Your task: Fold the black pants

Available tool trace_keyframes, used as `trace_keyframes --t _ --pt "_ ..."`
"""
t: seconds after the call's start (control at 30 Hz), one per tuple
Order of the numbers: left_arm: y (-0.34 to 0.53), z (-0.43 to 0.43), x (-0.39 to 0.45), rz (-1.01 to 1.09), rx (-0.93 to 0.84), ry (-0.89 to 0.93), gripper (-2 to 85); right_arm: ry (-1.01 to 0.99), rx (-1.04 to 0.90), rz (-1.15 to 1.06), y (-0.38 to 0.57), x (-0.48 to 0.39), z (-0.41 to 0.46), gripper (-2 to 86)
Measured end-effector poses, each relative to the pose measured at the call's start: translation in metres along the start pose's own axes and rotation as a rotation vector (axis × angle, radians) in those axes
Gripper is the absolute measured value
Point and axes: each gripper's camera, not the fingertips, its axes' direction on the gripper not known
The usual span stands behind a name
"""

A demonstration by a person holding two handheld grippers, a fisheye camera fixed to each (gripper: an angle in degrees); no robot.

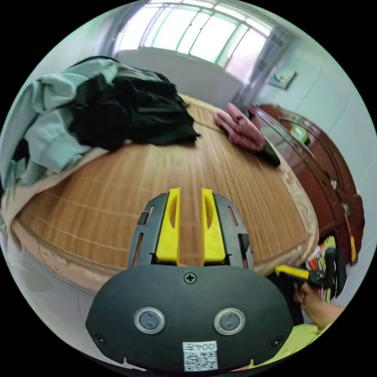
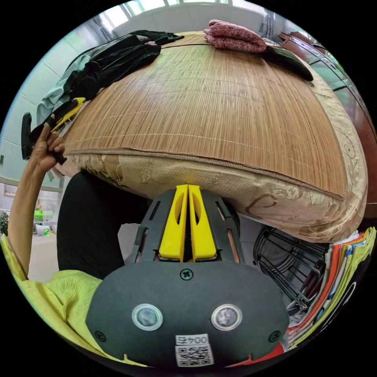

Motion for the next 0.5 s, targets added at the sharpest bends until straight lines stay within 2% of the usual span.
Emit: trace_keyframes --t 0.1,0.2,0.4,0.5 --pt "-0.119 -0.069 -0.084 -0.137 0.135 -0.105 12.5 -0.100 -0.002 0.036 -0.004 0.030 0.017 -0.7" --pt "-0.227 -0.121 -0.152 -0.221 0.188 -0.191 14.0 -0.176 -0.006 0.065 -0.007 0.057 0.034 -0.7" --pt "-0.395 -0.167 -0.254 -0.405 0.070 -0.184 12.7 -0.244 -0.016 0.095 -0.008 0.099 0.058 -0.7" --pt "-0.459 -0.187 -0.276 -0.381 -0.004 -0.163 4.3 -0.250 -0.016 0.097 -0.005 0.116 0.065 -0.7"
